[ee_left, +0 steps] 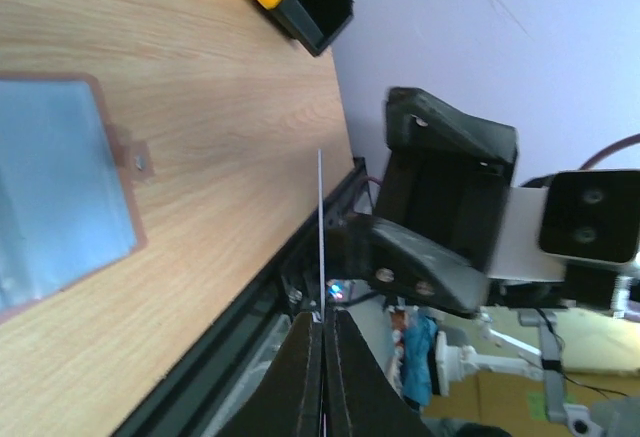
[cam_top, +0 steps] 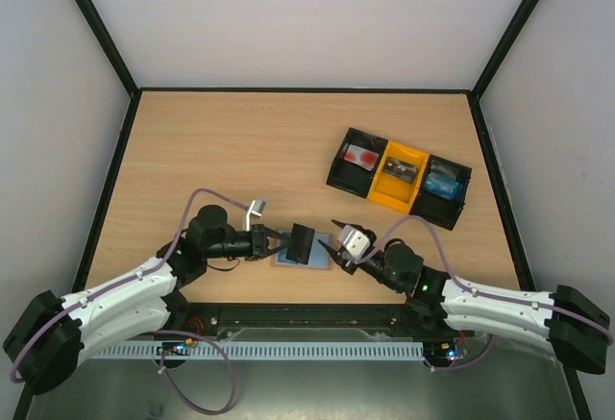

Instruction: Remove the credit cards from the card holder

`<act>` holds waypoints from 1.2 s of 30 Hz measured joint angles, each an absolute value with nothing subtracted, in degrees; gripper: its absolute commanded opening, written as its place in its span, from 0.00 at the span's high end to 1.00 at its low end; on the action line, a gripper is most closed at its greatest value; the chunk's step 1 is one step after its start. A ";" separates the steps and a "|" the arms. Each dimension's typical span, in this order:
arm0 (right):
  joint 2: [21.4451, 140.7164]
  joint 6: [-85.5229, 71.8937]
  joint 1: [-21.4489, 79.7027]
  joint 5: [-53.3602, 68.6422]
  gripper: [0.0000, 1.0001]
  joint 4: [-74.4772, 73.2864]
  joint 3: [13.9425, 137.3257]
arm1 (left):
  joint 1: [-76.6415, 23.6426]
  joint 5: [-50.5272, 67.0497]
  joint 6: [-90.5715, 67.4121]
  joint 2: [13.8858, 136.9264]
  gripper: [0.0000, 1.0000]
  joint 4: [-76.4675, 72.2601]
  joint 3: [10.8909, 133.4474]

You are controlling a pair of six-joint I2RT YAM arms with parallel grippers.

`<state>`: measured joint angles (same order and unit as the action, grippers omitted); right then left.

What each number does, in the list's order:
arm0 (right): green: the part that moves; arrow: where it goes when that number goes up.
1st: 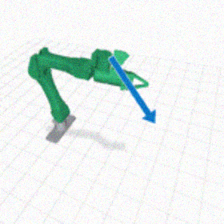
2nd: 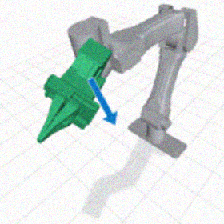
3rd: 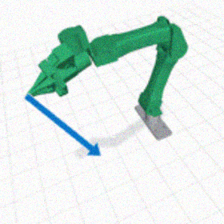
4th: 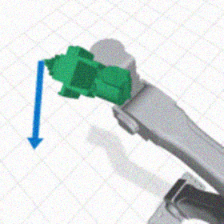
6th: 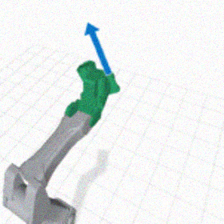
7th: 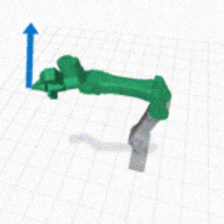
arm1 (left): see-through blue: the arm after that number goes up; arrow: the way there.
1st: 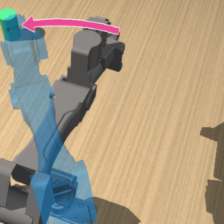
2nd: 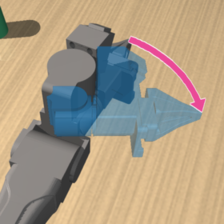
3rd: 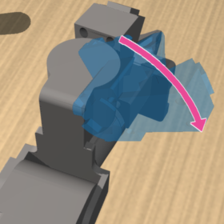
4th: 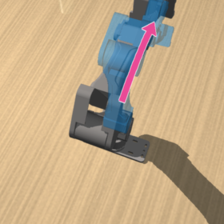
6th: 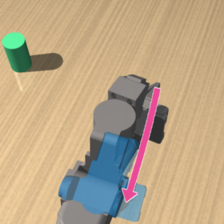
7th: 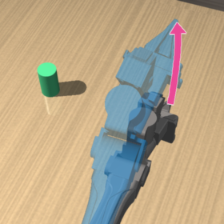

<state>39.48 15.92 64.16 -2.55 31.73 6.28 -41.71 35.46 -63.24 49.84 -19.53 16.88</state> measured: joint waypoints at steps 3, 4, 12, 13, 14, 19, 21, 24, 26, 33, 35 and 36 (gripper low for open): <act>43.57 21.61 64.16 -2.83 0.46 35.48 5.78 | -41.71 37.93 -65.23 50.26 0.97 -21.23 16.88; 44.66 23.49 64.16 -3.01 0.45 36.56 5.58 | -41.71 38.50 -65.76 50.26 0.97 -21.69 16.88; 45.95 32.56 64.16 -1.08 0.38 40.36 4.86 | -41.71 40.95 -67.40 50.48 0.97 -23.22 16.91; 46.26 33.50 64.16 -0.60 0.38 40.82 4.86 | -41.71 41.10 -67.42 50.68 0.97 -23.33 16.91; 46.68 34.41 64.16 -0.16 0.39 41.04 4.86 | -41.71 41.21 -67.44 50.94 0.97 -23.42 16.91; 48.16 38.48 64.16 1.89 0.53 40.80 5.06 | -41.71 41.91 -67.81 53.06 0.97 -24.60 16.91; 48.01 39.86 64.16 3.09 0.58 40.69 5.17 | -41.71 42.06 -68.05 53.74 0.97 -25.12 16.91; 47.90 41.60 64.16 4.36 0.59 40.49 5.19 | -41.71 42.72 -68.38 54.54 0.97 -26.30 16.91; 47.66 42.52 64.16 4.91 0.59 40.10 5.19 | -41.71 43.18 -68.79 55.05 0.97 -27.00 16.88; 47.57 44.93 64.16 7.11 0.73 39.70 5.19 | -41.71 43.77 -71.07 56.58 0.97 -29.87 16.86; 47.59 45.58 64.16 7.51 0.84 39.66 5.26 | -41.71 43.83 -71.33 56.77 0.90 -30.39 16.84; 47.64 45.80 64.18 7.60 0.91 39.59 5.30 | -41.71 43.92 -71.48 56.77 0.86 -30.52 16.84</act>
<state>47.64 45.80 64.18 7.60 39.59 5.30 -41.71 43.92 -71.48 56.77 -30.52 16.84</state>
